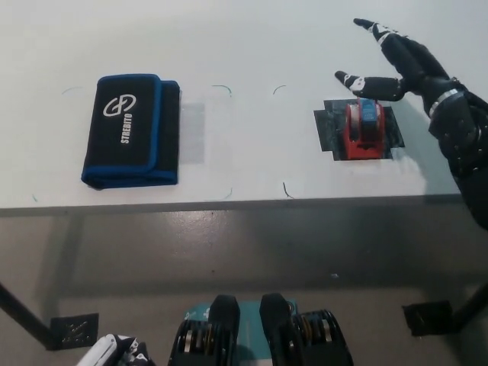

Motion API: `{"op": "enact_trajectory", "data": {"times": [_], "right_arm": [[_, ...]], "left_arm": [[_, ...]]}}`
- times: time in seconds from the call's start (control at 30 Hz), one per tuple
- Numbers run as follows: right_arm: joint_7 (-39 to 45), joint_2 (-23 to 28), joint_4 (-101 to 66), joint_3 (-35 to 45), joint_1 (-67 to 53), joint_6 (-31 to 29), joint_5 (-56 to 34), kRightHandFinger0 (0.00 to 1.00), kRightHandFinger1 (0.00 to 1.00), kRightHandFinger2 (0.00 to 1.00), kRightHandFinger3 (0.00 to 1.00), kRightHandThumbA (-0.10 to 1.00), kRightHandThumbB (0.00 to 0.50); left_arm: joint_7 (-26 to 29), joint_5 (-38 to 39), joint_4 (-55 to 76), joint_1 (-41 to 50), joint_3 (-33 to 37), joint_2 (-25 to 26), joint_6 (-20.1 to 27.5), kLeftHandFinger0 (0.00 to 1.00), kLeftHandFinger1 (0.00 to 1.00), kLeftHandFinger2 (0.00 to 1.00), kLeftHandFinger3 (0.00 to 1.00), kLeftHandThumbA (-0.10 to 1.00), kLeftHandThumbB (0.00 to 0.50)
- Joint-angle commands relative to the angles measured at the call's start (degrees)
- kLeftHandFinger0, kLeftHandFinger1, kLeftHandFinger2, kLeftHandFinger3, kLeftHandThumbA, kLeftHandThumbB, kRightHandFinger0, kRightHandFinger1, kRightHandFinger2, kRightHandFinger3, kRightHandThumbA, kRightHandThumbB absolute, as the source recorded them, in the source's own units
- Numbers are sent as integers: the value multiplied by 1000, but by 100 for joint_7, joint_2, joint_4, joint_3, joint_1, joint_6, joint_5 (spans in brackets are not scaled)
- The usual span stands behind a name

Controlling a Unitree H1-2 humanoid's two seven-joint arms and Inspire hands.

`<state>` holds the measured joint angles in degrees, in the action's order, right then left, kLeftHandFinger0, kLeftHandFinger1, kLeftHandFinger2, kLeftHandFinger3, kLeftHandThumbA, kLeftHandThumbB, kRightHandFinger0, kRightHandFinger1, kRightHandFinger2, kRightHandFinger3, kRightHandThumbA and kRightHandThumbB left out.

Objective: Use the right hand to move the tape on the right hand side to the notebook on the left hand side

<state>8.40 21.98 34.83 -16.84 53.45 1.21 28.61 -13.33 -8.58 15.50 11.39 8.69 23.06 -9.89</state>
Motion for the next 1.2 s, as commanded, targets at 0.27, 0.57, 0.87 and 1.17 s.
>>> {"op": "enact_trajectory", "data": {"times": [0.27,0.57,0.87,1.17], "right_arm": [[-434,479,700,165,-171,-303,14,1000,1000,1000,1000,764,500],[-492,397,1210,420,-481,-424,-269,1000,1000,1000,1000,640,500],[-864,194,1644,359,-705,-771,-195,1000,1000,1000,1000,681,500],[-768,-38,1671,509,-715,-901,-509,1000,1000,1000,1000,654,500]], "left_arm": [[15,-37,0,50,-77,-18,168,376,375,446,538,392,68],[9,-61,86,6,-113,-34,16,398,381,444,540,378,62],[-22,-93,122,-6,-109,-29,-18,429,401,462,559,388,51],[-22,-84,107,22,-136,-21,56,415,395,453,549,371,54]]}}
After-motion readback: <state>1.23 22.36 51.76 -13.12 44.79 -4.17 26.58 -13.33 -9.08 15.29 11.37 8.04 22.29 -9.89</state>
